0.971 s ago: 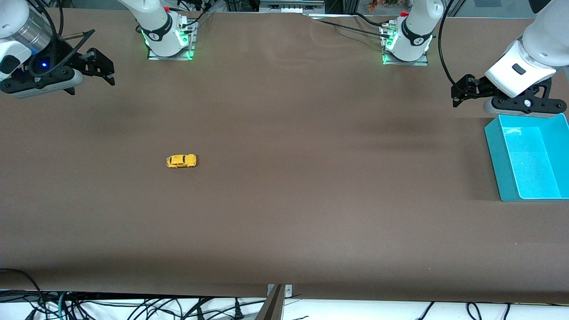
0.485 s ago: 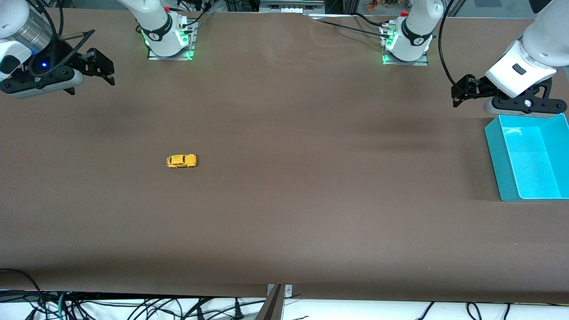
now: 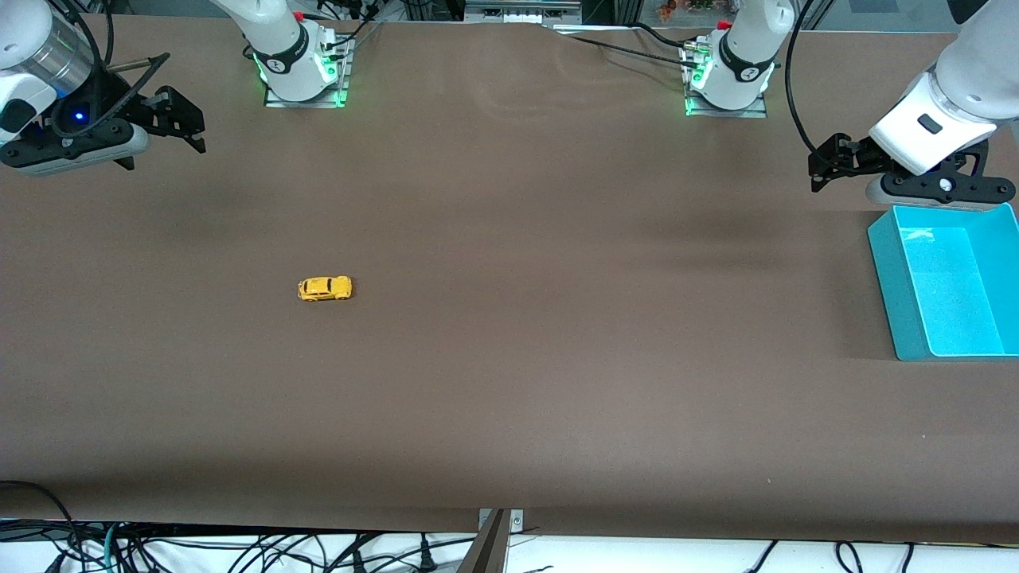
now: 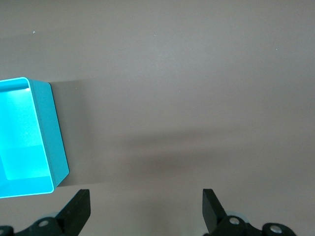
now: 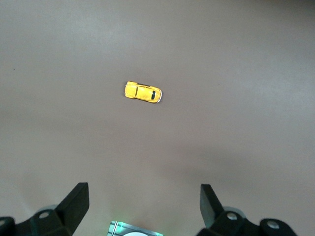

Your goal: Wind and store yellow beetle car

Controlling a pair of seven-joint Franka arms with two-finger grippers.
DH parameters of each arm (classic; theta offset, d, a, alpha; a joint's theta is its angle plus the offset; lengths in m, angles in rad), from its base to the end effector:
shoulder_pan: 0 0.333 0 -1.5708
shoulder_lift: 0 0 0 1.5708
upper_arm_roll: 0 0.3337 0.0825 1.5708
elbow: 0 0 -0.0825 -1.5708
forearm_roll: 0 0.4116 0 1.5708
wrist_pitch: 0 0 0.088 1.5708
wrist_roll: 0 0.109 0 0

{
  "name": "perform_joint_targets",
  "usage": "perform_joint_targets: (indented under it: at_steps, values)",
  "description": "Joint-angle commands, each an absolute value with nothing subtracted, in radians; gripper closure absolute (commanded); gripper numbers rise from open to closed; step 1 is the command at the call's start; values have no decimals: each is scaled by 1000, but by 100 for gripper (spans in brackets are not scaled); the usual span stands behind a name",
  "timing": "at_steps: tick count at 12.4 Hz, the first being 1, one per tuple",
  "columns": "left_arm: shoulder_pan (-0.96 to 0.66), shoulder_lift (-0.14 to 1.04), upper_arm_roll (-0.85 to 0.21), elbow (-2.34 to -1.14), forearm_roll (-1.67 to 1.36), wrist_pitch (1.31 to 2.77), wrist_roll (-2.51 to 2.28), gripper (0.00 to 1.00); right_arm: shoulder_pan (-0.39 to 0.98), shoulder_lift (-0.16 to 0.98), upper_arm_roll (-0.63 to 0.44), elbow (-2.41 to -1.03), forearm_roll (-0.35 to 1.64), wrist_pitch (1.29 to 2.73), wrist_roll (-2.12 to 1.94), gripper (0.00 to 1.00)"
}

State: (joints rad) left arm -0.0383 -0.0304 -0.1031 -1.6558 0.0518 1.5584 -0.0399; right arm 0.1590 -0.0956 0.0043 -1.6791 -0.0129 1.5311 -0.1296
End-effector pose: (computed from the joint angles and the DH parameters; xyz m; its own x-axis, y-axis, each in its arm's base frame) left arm 0.5634 -0.0753 0.6144 0.9929 -0.1002 -0.0649 -0.1040 -0.9929 -0.0575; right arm 0.5380 0.0873 0.6369 0.9561 0.2880 -0.0537 0.2887 -0.9574 0.0064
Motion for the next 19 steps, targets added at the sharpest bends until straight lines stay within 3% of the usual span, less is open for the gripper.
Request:
perform_joint_targets:
  at_steps: [1,19]
  values:
    - [-35,-18,-101,-1629,34,1539,-37,0,164,-97,-2,-1671,-11,1517,-129,0]
    - [-35,-18,-101,-1629,34,1537,-37,0,164,-110,-2,-1692,-11,1520,-129,0]
